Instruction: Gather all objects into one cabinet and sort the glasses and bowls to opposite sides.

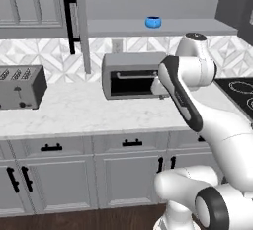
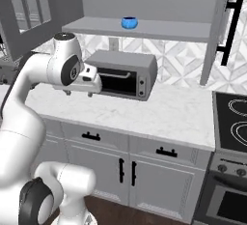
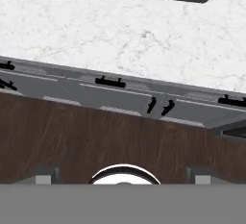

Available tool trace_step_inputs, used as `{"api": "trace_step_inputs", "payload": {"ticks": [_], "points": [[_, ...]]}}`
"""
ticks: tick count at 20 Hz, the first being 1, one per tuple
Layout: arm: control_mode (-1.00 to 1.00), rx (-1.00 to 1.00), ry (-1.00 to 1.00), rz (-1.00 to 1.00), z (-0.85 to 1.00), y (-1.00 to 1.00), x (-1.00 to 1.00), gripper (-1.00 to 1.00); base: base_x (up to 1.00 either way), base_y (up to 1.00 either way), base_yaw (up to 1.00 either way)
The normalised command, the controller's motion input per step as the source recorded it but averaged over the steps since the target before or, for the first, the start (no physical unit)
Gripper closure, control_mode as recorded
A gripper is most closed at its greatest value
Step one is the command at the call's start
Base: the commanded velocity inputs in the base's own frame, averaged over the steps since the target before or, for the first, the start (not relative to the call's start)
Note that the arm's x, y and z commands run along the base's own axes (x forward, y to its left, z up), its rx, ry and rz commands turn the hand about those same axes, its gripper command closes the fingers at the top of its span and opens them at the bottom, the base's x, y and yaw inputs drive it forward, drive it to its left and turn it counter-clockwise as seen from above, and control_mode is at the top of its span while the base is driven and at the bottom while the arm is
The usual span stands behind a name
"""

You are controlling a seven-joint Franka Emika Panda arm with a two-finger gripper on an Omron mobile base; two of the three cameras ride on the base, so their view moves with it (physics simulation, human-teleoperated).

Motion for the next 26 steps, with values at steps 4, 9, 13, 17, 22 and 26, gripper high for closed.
{"api": "trace_step_inputs", "payload": {"ticks": [4,9,13,17,22,26], "points": [[1.00,0.00,0.00,0.00,0.00,0.00,0.00,-1.00,0.60,0.25,-0.22],[1.00,0.00,0.00,0.00,0.00,0.00,0.00,-1.00,0.21,-0.15,-0.02],[1.00,0.00,0.00,0.00,0.00,0.00,0.00,-1.00,0.66,-0.26,-0.16],[1.00,0.00,0.00,0.00,0.00,0.00,0.00,-1.00,0.26,-0.01,-0.03],[1.00,0.00,0.00,0.00,0.00,0.00,0.00,-1.00,0.70,-0.09,-0.11],[1.00,0.00,0.00,0.00,0.00,0.00,0.00,-1.00,0.03,0.00,0.00]]}}
